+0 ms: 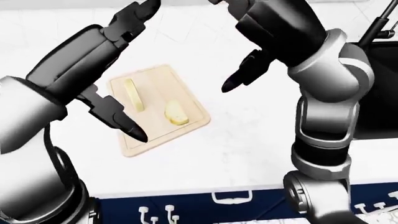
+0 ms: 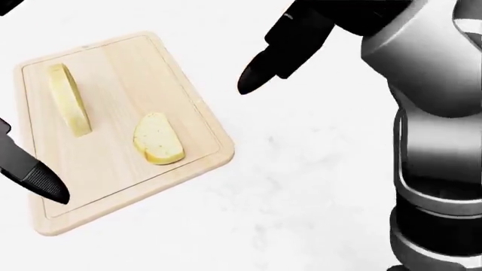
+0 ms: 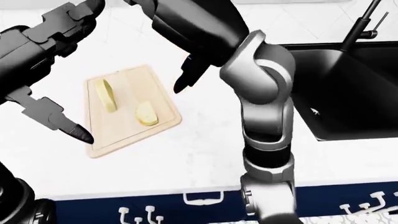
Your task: Place the bread and cheese on the cutting board.
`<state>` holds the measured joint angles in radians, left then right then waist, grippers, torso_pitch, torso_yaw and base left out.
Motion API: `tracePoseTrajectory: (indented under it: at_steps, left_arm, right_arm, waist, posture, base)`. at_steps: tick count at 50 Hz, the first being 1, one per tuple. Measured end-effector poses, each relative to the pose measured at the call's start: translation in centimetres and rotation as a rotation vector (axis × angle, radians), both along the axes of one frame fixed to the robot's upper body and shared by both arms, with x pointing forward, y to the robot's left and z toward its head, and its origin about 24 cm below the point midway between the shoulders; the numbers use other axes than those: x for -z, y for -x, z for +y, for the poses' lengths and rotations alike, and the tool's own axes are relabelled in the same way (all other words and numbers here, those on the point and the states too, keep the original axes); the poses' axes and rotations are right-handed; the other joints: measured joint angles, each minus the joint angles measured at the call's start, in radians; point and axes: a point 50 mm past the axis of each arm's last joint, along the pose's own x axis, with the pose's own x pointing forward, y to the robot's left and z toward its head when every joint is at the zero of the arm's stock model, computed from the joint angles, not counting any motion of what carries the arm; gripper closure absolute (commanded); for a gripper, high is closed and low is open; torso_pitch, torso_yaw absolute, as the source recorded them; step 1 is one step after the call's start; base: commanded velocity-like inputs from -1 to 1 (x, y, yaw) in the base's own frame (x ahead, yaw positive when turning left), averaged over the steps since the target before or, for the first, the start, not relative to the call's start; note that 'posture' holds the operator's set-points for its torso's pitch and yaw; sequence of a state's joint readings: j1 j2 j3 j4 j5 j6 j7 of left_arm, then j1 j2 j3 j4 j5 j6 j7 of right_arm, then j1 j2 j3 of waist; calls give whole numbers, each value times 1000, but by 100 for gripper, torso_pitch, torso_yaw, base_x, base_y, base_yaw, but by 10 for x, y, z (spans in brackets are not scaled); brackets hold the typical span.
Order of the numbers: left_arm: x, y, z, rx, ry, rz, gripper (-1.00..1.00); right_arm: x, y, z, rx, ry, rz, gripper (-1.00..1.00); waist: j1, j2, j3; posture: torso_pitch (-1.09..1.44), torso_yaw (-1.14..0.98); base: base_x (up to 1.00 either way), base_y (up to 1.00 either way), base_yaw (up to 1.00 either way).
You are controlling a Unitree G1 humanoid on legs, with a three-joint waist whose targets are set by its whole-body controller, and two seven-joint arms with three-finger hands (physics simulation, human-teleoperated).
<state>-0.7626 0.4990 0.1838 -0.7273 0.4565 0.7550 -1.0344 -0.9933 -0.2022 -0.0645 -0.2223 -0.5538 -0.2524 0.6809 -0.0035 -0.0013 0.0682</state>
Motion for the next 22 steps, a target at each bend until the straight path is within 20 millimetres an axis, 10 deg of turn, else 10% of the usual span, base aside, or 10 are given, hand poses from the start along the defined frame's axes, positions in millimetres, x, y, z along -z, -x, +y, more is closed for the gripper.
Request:
tracePoseTrajectory:
  at_steps: [11,22]
  left_arm:
    - [-4,34,-8,51,157,-46,-100]
    - [5,40,2,23,316,-48,-100]
  right_arm:
    - [8,48,-16,-11,-132,86,-100]
    - [25,52,-33,25,-225,160,-100]
  waist:
    - [0,-2,10]
    - [-2,3,1]
  posture:
    - [0,0]
    - [0,0]
  base:
    - [0,0,0]
    - [0,0,0]
